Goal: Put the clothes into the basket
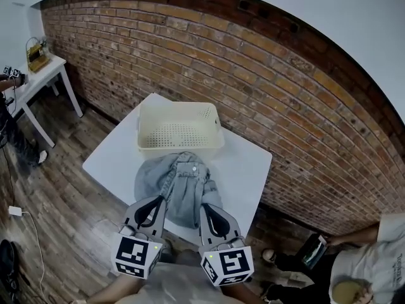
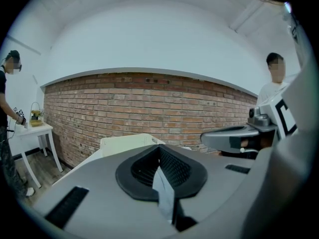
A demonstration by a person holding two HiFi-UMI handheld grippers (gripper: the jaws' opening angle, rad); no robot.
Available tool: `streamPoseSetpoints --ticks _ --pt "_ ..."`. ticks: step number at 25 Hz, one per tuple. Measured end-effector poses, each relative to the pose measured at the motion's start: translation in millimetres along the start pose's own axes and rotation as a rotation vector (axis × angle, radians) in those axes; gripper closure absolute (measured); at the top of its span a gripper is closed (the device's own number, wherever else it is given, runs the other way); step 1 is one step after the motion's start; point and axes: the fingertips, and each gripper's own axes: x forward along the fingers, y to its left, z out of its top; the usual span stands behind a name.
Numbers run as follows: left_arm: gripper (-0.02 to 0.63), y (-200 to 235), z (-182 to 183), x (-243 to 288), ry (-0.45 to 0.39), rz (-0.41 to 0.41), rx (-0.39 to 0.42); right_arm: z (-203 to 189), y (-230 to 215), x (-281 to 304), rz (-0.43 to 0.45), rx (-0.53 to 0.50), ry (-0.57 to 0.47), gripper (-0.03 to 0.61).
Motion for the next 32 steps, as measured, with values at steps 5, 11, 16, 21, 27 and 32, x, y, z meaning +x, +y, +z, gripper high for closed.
streamPoseSetpoints --ticks 5,11,16,21,27,32 --pt "0.606 10 -10 7 0.026 -0.007 -0.023 -13 -6 5 -0.024 0.019 0.028 0.572" --pt "0.606 23 -18 19 0.04 -0.004 -0.029 -23 -18 14 -0.031 0.016 0.039 0.571" --pt "0.606 44 -24 37 0.05 0.004 -0.063 -30 -26 26 0.01 0.019 0.064 0.569" --pt "0.517 60 -45 57 0.082 -0.007 -0.083 -39 -36 46 0.041 0.011 0.11 0.46" --pt "0.317 68 -79 78 0.199 -0.065 -0.135 -58 -52 65 0.044 0.023 0.179 0.361" --pt "0.228 77 -106 93 0.304 -0.091 -0.111 -82 -65 82 0.046 0.038 0.246 0.289"
